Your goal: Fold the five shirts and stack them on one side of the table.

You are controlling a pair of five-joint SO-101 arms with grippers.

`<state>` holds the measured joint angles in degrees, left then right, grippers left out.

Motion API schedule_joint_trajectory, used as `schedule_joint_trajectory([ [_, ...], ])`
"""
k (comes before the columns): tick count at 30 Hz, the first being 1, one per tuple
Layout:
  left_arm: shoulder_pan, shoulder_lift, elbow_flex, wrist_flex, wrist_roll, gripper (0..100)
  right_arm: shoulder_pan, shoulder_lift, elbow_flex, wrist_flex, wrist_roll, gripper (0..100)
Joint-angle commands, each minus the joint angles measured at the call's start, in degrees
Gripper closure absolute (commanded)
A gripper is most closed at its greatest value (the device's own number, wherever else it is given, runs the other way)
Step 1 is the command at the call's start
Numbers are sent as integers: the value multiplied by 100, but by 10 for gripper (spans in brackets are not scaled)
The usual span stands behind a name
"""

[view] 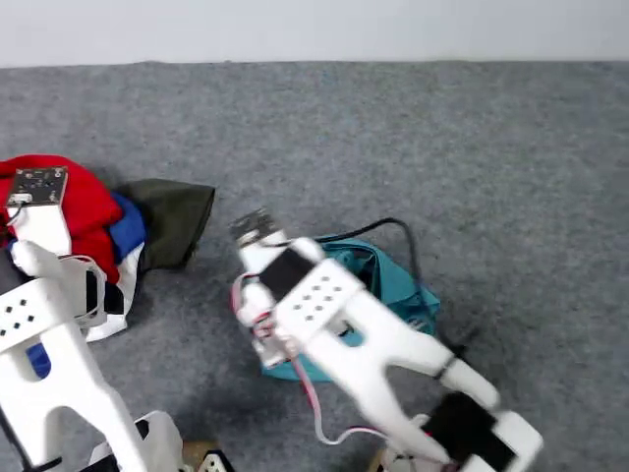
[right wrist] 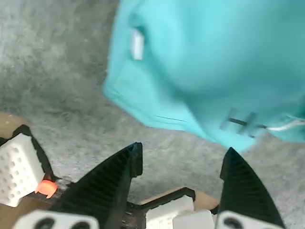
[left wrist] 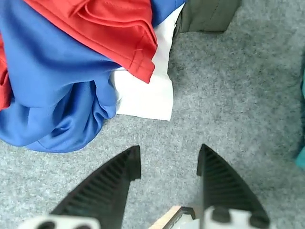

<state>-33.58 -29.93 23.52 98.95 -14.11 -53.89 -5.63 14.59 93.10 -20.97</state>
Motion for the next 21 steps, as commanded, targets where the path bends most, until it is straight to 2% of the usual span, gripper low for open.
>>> schedule_joint_trajectory([
  [1, -35, -185, -207, -62, 62, 794, -470, 418, -642, 57, -97, 736],
  [21, -35, -202, -13, 44, 62, 794, -611, 3829, -3033, 31, -79, 742],
])
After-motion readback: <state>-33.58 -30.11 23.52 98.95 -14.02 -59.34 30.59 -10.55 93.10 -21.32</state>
